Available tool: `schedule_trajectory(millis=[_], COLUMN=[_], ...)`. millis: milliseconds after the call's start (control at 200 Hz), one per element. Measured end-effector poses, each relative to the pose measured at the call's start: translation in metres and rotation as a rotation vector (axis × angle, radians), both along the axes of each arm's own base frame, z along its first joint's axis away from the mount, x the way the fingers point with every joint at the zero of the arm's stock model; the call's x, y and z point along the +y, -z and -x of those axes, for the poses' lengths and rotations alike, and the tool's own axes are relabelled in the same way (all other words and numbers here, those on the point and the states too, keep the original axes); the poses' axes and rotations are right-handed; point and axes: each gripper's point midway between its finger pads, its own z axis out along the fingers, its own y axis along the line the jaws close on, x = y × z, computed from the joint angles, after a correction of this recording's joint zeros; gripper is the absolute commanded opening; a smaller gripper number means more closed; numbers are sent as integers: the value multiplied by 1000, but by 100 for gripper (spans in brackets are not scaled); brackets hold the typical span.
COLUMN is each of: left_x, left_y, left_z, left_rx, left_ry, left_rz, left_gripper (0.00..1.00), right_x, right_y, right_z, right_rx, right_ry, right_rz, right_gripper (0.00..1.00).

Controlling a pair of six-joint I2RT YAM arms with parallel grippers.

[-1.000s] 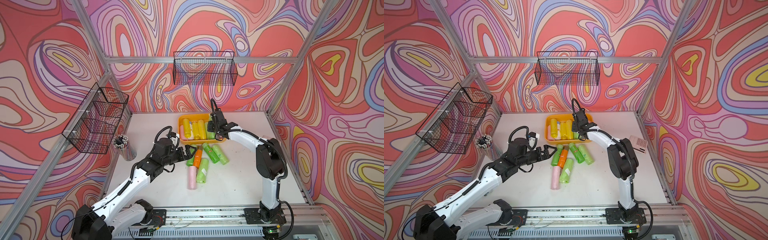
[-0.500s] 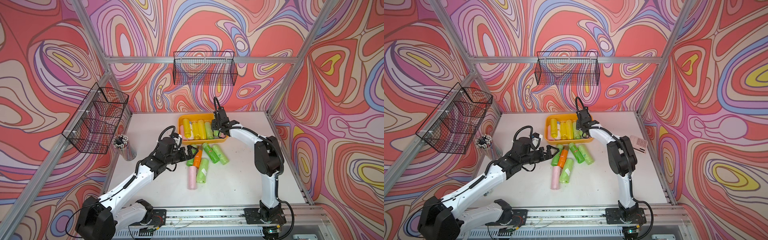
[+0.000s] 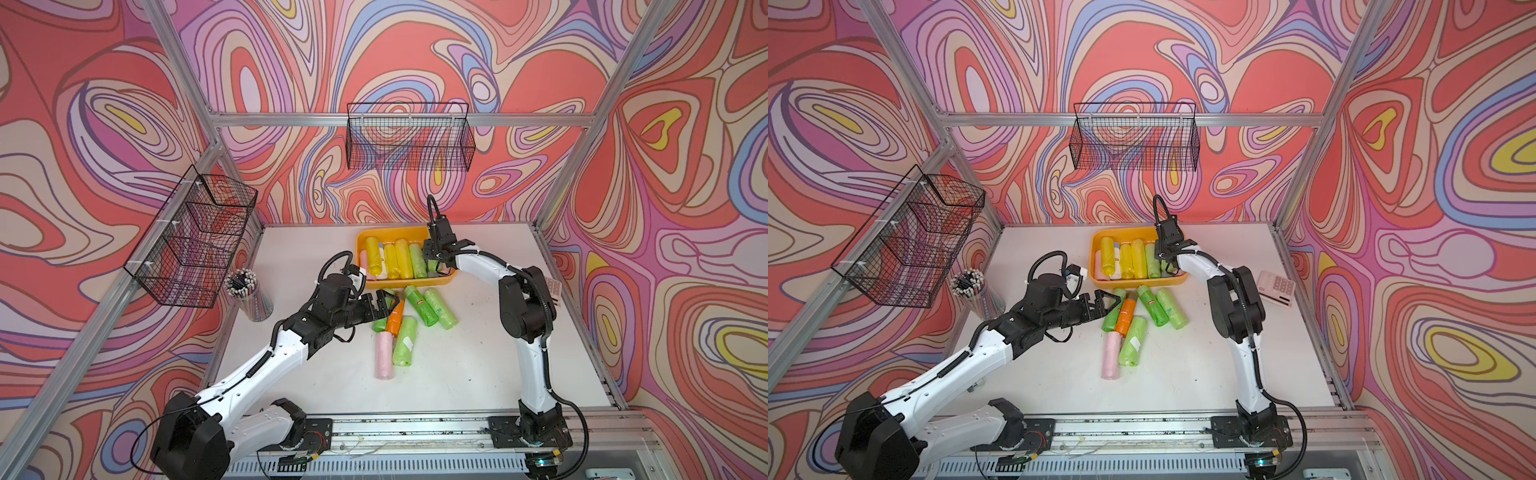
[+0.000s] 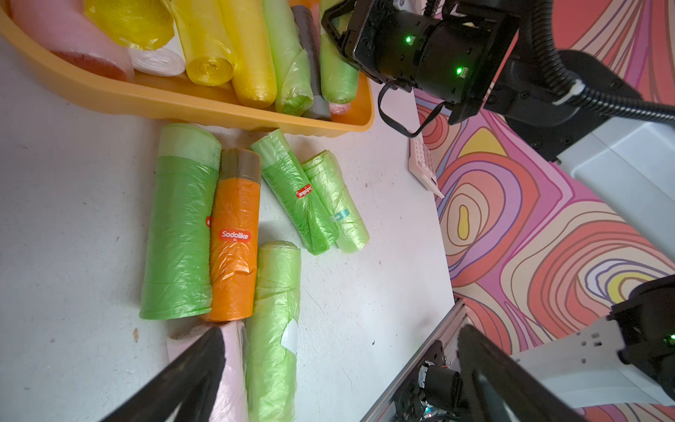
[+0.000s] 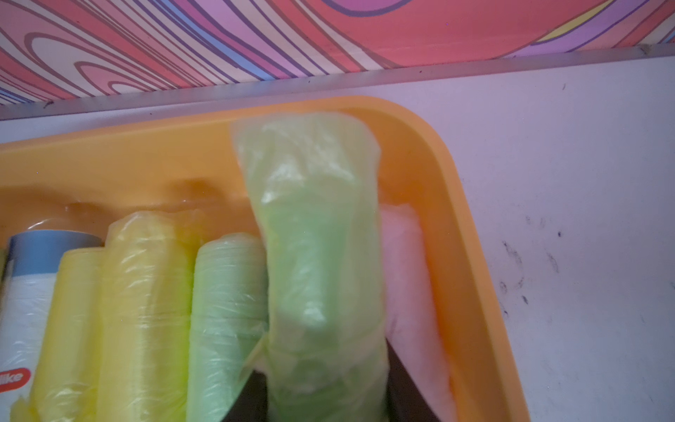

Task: Put the roll of trash bags into the storage box
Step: Place the roll of trash bags in the storage box.

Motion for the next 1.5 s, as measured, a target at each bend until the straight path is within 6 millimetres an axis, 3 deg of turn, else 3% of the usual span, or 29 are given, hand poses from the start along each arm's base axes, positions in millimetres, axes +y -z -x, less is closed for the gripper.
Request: schedule_trajectory(millis=[225, 356, 411, 691, 781, 896, 1007, 1112, 1272, 1502], left_x=[-3, -5, -5, -5, -4, -3, -3, -2, 3, 11], left_y=[2, 2, 2, 2, 3, 3, 2, 2, 12, 20], left_z=[-3, -4, -4, -4, -4, -5, -6, -5, 0, 4], left_rx=[10, 10, 10, 5, 0, -5, -10, -12, -6, -12], left_ry=[4, 6, 6, 9, 8, 6, 3, -1, -10, -29], left_rz=[-6, -6, -7, -12, -17, -22, -23, -24, -34, -54], left_gripper=[100, 100, 100, 100, 100, 100, 100, 100, 100, 100], right_x=[1, -2, -3, -1, -1, 0, -1, -2, -4, -5], right_y=[3, 4, 4, -1, -19, -57, -95, -113, -110, -87], right_z=[-7, -7, -7, -1, 6, 16, 35, 63, 102, 158], right_rx=[-1, 4, 3, 14, 0, -51, -113, -143, -118, -25], right_ry=[-3, -5, 0, -25, -34, -44, -60, -86, -124, -175], right_rz=[13, 35, 37, 29, 2, -46, -113, -181, -254, -345], right_gripper=[45, 75, 81, 93, 97, 98, 98, 98, 98, 97])
